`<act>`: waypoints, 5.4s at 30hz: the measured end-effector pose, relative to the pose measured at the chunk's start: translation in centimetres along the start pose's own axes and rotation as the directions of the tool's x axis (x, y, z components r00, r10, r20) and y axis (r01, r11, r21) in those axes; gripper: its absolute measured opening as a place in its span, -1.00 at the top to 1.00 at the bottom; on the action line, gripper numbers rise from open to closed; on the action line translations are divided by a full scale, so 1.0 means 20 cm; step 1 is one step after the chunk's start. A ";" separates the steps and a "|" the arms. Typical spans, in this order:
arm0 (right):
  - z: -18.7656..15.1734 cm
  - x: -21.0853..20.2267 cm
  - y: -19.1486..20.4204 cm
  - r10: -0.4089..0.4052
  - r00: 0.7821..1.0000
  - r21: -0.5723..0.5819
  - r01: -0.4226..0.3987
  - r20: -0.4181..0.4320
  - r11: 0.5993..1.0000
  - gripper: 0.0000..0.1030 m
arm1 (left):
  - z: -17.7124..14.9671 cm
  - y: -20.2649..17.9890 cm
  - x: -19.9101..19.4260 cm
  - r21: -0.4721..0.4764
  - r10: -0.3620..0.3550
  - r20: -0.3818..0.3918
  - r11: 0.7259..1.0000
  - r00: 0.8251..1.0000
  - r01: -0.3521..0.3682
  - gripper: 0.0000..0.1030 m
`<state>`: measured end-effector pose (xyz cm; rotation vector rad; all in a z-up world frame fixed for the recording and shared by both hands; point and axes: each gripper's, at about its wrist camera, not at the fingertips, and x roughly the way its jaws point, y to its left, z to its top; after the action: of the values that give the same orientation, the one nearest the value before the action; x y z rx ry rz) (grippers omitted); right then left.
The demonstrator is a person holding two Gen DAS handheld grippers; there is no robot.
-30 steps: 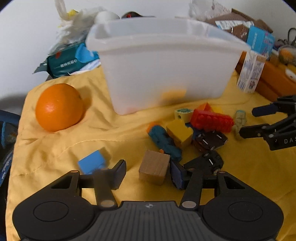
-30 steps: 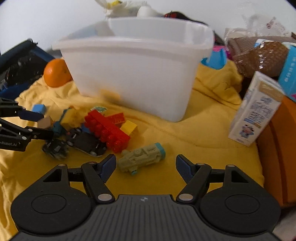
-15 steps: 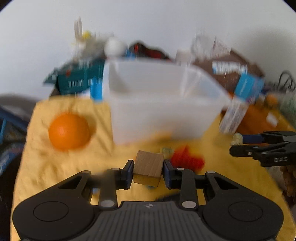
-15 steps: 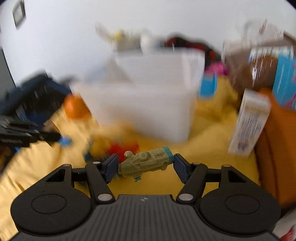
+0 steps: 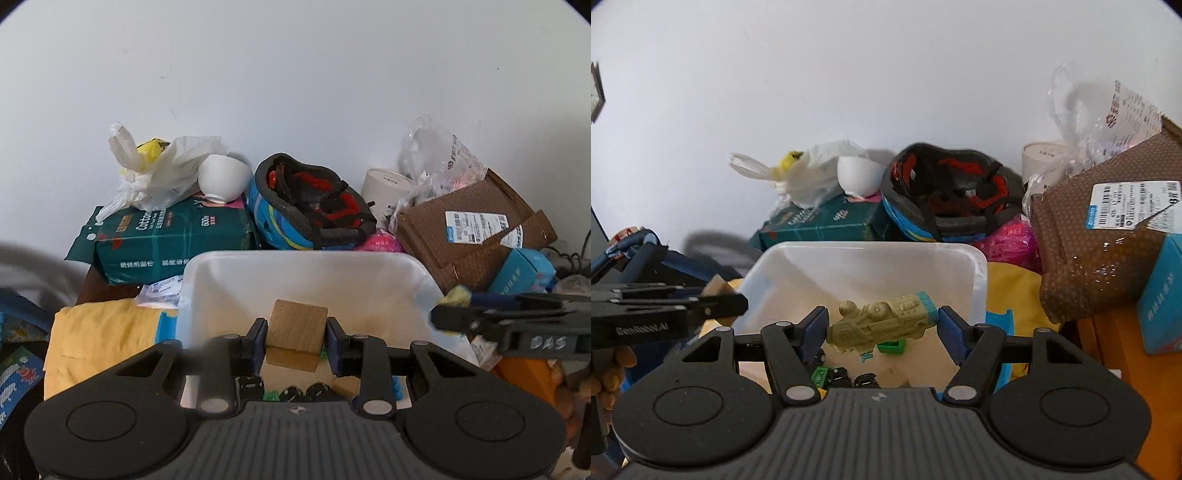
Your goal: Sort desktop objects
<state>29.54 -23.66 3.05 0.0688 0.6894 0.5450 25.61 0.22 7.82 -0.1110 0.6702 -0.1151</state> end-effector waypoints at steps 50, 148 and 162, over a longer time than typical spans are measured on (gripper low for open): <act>-0.64 -0.11 0.11 0.219 0.961 -0.013 -0.225 -0.171 0.974 0.49 | -0.84 0.05 -0.22 -0.034 -0.151 -0.149 0.988 0.977 0.148 0.42; -0.09 -0.04 0.03 -0.030 0.999 -0.075 0.031 0.015 0.997 -0.28 | -0.16 0.07 -0.03 0.077 0.114 -0.009 0.991 0.993 -0.113 -0.24; -0.81 -0.11 0.12 0.057 0.975 -0.135 -0.088 -0.216 0.987 -0.28 | -0.81 0.09 0.14 0.120 0.059 -0.256 0.992 0.965 -0.029 -0.13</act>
<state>16.92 -24.60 -7.67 -0.1012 0.8555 0.6778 17.80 0.54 -6.81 0.0309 0.9248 -0.1264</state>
